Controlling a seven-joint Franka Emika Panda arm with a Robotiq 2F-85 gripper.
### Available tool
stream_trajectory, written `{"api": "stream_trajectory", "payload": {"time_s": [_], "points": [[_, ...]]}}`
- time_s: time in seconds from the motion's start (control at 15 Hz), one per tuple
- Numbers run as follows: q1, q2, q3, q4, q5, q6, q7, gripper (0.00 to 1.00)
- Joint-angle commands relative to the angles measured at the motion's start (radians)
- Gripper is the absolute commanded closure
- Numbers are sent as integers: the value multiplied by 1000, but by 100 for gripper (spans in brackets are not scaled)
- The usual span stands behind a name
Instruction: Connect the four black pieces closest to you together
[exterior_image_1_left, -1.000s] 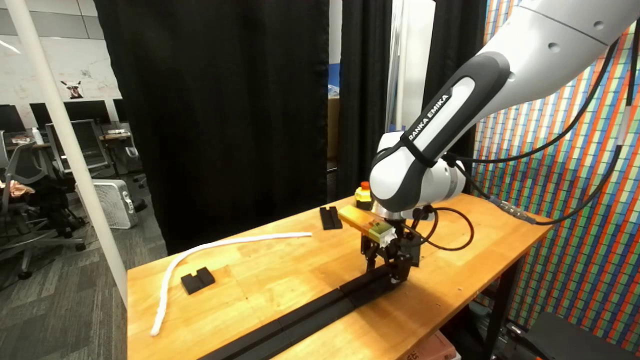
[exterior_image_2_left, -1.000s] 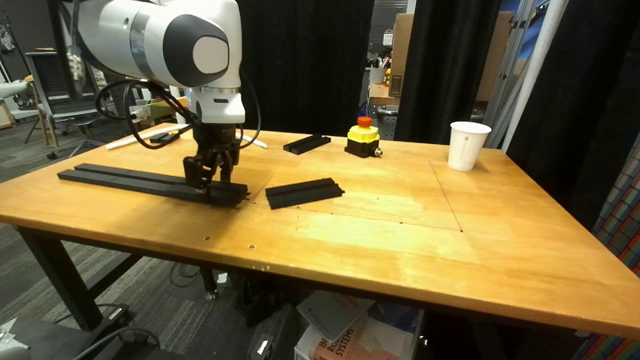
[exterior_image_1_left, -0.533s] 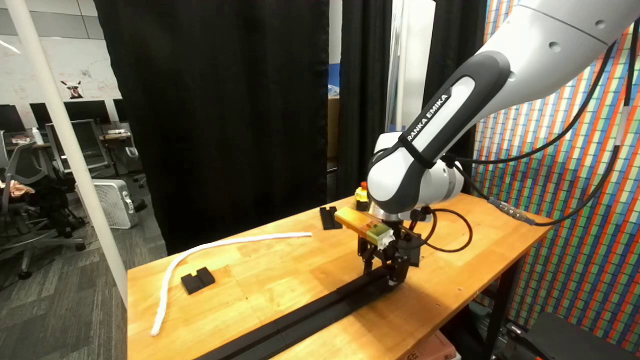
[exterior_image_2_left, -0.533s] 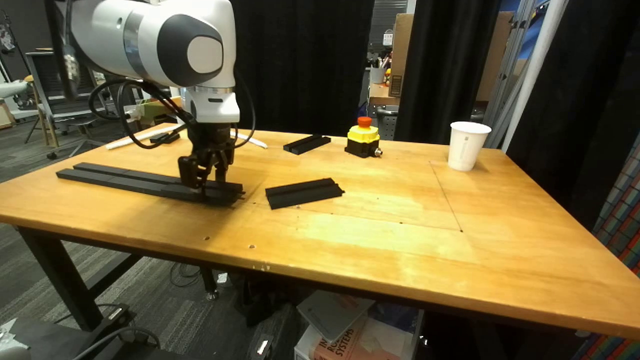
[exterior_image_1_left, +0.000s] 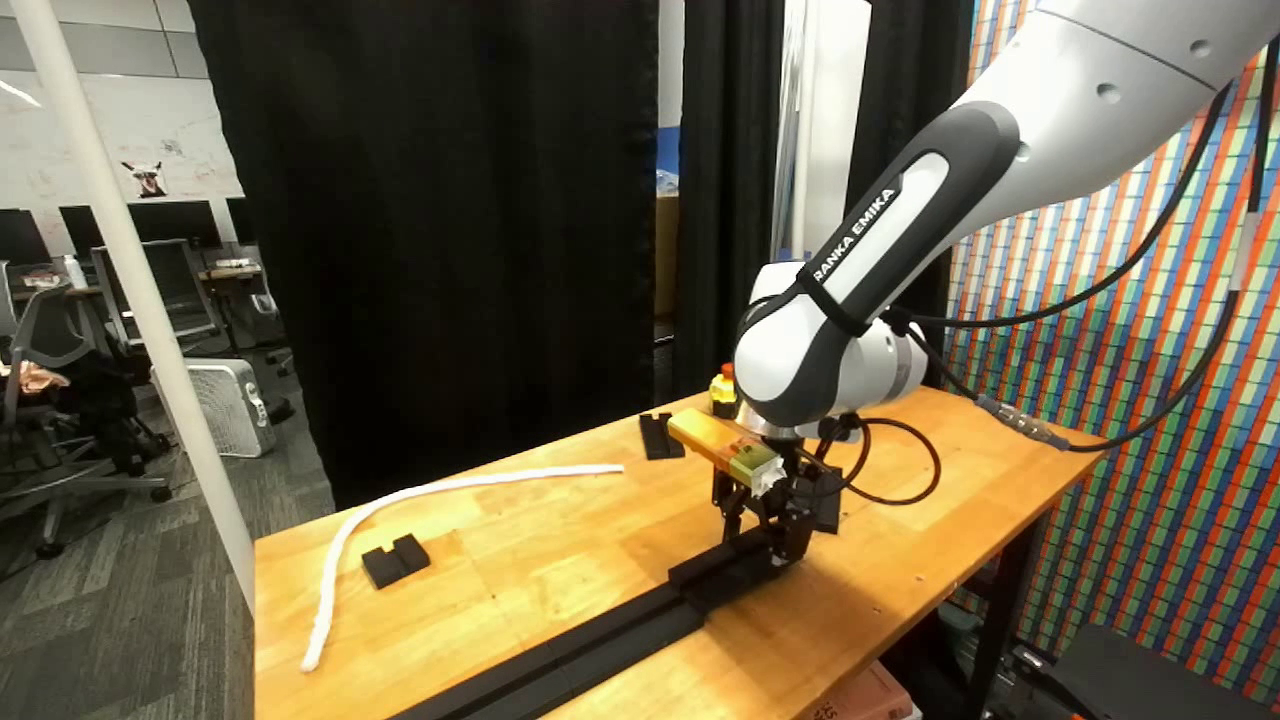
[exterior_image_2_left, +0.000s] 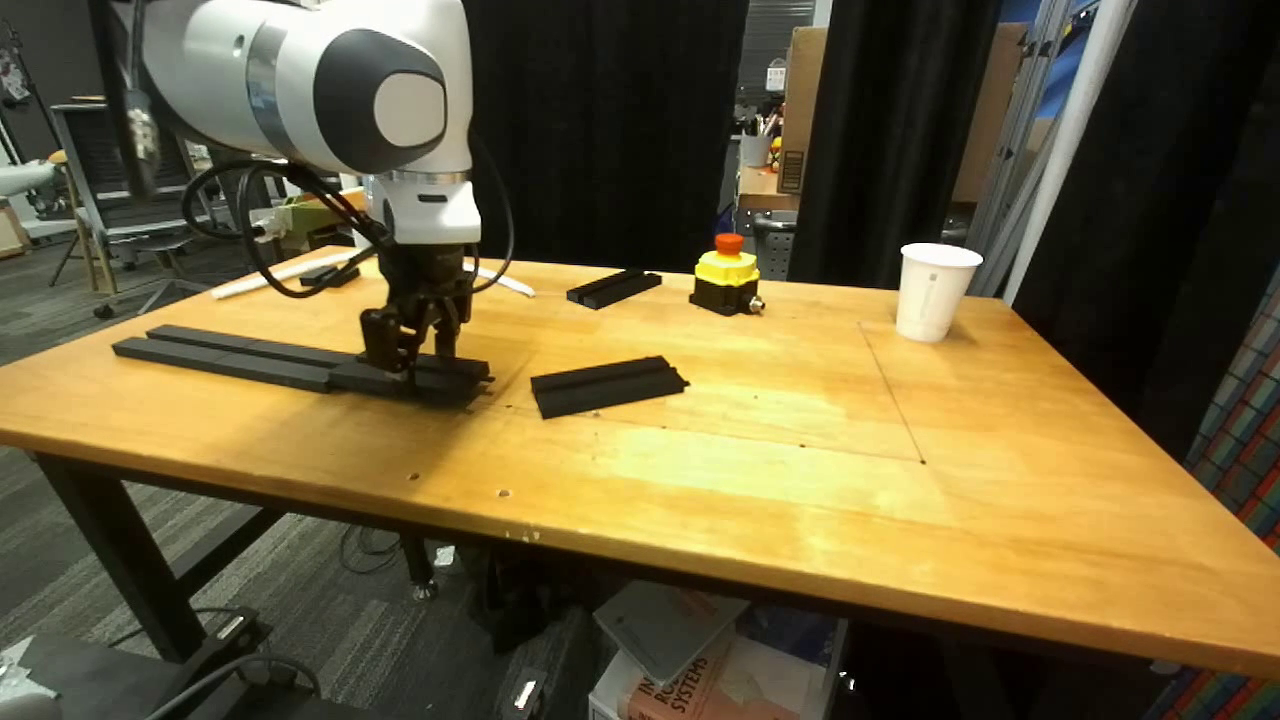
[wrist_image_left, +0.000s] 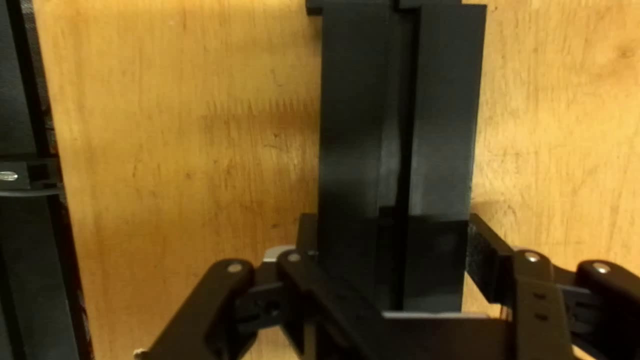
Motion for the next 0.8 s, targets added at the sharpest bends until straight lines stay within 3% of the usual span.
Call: {"api": "stream_trajectory", "payload": {"time_s": [0.0, 0.73], "points": [[0, -23, 8, -12, 28, 9, -10, 54], [-2, -28, 5, -17, 14, -32, -24, 54]]}}
